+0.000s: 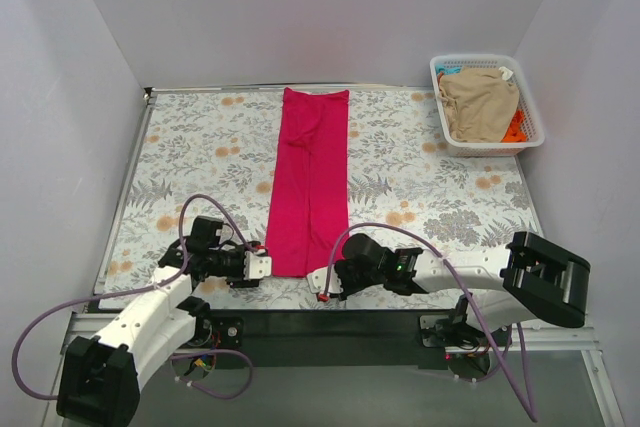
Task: Fold and stack the t-shirts
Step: Fold the tshirt
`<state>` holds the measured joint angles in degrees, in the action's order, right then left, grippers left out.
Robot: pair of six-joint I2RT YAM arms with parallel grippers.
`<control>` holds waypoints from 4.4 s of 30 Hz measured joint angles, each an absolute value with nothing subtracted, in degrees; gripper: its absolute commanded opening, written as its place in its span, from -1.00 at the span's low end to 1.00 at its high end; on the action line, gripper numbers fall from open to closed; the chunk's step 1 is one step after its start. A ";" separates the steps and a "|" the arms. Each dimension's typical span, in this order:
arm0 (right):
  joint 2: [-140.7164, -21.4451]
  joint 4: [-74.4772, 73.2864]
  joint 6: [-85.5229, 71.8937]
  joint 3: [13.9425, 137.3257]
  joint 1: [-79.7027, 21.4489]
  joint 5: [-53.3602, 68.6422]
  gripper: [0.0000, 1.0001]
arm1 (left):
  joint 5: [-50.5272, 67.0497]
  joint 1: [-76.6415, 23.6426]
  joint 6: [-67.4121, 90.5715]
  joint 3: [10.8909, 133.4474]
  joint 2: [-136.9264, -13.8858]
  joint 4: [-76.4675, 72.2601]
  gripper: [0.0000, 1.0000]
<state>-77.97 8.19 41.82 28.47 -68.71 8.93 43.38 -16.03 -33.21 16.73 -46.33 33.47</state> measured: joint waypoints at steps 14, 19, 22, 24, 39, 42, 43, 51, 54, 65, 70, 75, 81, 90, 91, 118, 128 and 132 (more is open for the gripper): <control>-80.90 7.14 40.95 31.09 -68.79 7.18 -0.97 | 42.72 -18.44 -35.88 16.47 -52.49 26.33 -0.21; -80.93 6.55 40.16 31.35 -68.82 6.76 -0.97 | 42.70 -19.00 -39.03 15.90 -51.51 26.39 -0.24; -80.95 5.48 39.70 31.86 -68.82 6.68 -0.97 | 42.83 -19.20 -40.80 15.40 -50.89 26.63 -0.39; -80.99 4.62 39.44 32.27 -68.82 6.59 -0.97 | 42.78 -19.44 -41.43 15.38 -51.27 26.81 -0.58; -79.85 -8.58 36.99 37.78 -68.12 9.58 -0.97 | 44.86 -19.86 -40.82 20.93 -50.85 39.35 -1.00; -79.20 -9.78 36.60 38.57 -67.44 10.24 -0.97 | 45.60 -19.90 -38.94 22.13 -50.09 40.62 -1.00; -79.22 -10.04 36.60 38.72 -67.26 10.46 -0.89 | 45.63 -19.90 -38.63 22.22 -50.19 40.69 -1.00; -79.09 -12.86 36.97 38.92 -66.83 11.51 0.32 | 45.58 -19.90 -38.54 22.15 -52.51 41.19 -0.94; -77.52 -13.82 37.56 38.52 -66.85 12.08 0.20 | 45.58 -19.90 -38.54 22.15 -53.19 41.43 -0.92; -79.46 -13.39 39.09 37.47 -66.85 12.64 -0.14 | 45.56 -19.90 -38.52 22.15 -54.52 41.39 -0.89; -79.40 -10.98 40.29 36.53 -66.87 12.99 -0.56 | 45.52 -19.90 -38.52 22.15 -54.92 41.30 -0.90; -80.36 -8.40 40.10 36.32 -66.92 11.70 -0.97 | 45.50 -19.90 -38.22 22.24 -55.20 41.34 -1.00; -78.24 -10.96 38.70 36.34 -66.15 9.85 -0.97 | 45.93 -19.90 -34.02 25.30 -56.25 41.93 -1.00; -73.63 -15.75 38.22 40.71 -59.75 9.30 -0.97 | 46.50 -19.68 -24.34 29.71 -57.32 37.85 -1.00; -73.89 -16.08 38.54 41.41 -58.67 9.30 -0.97 | 46.44 -19.57 -23.22 30.30 -58.00 37.01 -1.00; -109.49 -14.52 55.05 78.06 -33.63 13.87 -0.97 | 36.67 -9.80 -9.54 63.72 -103.55 6.79 -1.00; -117.27 -14.55 56.47 86.13 -31.75 13.93 -0.97 | 35.27 -9.85 -9.15 69.38 -110.96 5.50 -1.00; -119.31 -14.50 56.77 88.07 -31.73 13.91 -0.97 | 34.63 -9.85 -9.43 69.38 -111.44 5.58 -0.98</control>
